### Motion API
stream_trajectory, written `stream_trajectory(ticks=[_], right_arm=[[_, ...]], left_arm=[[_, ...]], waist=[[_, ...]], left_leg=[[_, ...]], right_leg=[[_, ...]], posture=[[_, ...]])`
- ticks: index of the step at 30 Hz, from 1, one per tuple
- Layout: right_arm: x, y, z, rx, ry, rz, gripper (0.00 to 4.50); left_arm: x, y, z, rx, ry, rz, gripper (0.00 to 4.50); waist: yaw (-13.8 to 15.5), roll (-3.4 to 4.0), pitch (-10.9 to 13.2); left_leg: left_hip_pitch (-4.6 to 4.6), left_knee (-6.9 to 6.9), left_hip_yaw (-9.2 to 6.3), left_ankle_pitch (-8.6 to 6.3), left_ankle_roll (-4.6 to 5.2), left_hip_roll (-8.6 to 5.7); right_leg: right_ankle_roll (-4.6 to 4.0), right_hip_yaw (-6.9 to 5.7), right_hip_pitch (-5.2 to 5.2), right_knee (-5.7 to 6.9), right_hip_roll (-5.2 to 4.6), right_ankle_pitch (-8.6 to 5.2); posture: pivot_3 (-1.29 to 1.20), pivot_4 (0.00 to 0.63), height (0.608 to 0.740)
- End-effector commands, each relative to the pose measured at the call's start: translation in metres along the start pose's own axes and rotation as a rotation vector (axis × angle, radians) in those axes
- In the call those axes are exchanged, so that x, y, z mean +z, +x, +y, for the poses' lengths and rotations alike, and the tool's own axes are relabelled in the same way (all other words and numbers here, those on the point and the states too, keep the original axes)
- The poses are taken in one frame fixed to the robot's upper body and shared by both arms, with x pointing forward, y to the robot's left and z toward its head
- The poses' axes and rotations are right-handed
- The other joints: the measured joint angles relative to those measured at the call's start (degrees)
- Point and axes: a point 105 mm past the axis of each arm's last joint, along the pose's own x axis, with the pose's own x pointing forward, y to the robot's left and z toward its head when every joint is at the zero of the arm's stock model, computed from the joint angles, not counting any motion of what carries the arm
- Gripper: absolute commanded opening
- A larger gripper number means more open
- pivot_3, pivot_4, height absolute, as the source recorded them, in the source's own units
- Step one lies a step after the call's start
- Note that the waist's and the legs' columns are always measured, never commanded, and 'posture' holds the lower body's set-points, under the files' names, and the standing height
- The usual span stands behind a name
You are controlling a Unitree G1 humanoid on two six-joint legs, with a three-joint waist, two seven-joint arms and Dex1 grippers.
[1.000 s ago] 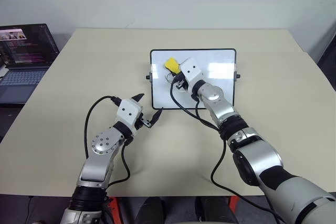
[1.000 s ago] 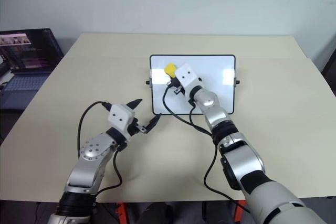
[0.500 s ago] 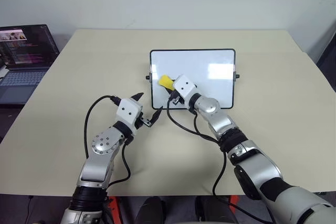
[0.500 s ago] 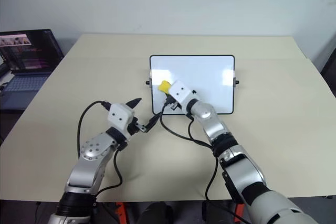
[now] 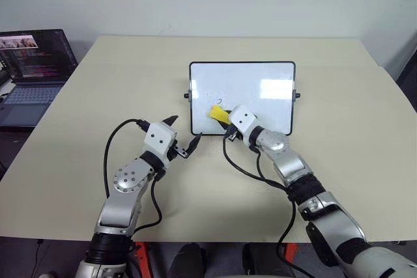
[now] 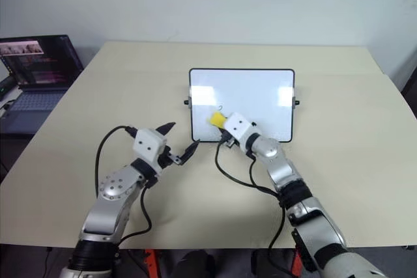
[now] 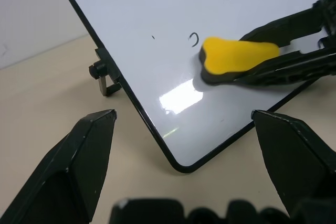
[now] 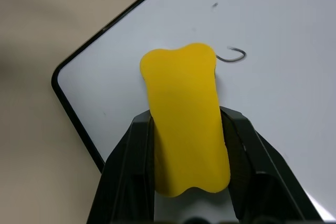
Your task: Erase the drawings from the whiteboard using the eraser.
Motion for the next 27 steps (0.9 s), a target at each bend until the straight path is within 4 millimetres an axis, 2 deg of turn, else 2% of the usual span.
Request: stream_trajectory(ticks=[1,5,9,17,23,27], right_arm=[[0.015,-0.012,-0.022,-0.069,0.006,-0.039,1.39],[0.030,-0.018,-0.041,-0.129,0.005,-0.072,1.39],[0.050,-0.007,-0.053,-0.173,0.009,-0.117,1.39],[0.083,0.015,-0.056,-0.182,0.015,-0.202,1.39],[0.083,0.028,-0.046,-0.154,0.018,-0.197,1.39],[0.068,0.038,-0.037,-0.137,0.012,-0.156,1.39]], left_arm=[[0.015,0.003,0.001,-0.003,0.024,-0.056,4.50],[0.015,0.006,0.000,-0.017,0.023,-0.061,4.50],[0.016,0.008,-0.001,-0.027,0.024,-0.067,4.50],[0.016,0.008,-0.001,-0.032,0.028,-0.066,4.50],[0.017,0.007,-0.003,-0.030,0.026,-0.068,4.50],[0.016,0.007,-0.004,-0.031,0.024,-0.066,4.50]], waist=[[-0.1,0.00,0.0],[-0.1,0.00,0.0],[-0.5,0.01,0.0],[-0.3,0.01,0.0],[-0.3,0.01,0.0],[-0.4,0.01,0.0]], left_leg=[[0.00,0.00,0.01,0.00,0.00,0.00],[-0.02,-0.02,0.01,0.00,0.00,0.00],[-0.02,-0.05,0.06,0.00,0.00,0.01],[-0.05,-0.07,0.08,0.00,-0.01,0.02],[-0.06,-0.08,0.07,0.00,-0.01,0.02],[-0.06,-0.08,0.08,0.00,-0.01,0.02]], right_leg=[[0.00,0.01,-0.01,0.00,0.00,0.00],[0.00,0.00,-0.03,-0.02,0.01,0.00],[0.00,0.03,-0.05,-0.03,0.01,0.00],[0.00,0.04,-0.08,-0.07,0.02,0.00],[0.00,0.02,-0.09,-0.07,0.02,0.00],[0.00,0.03,-0.09,-0.06,0.02,0.00]], posture=[[0.00,0.150,0.740],[0.00,0.150,0.740],[0.00,0.150,0.740],[0.00,0.150,0.740],[0.00,0.150,0.740],[0.00,0.150,0.740]])
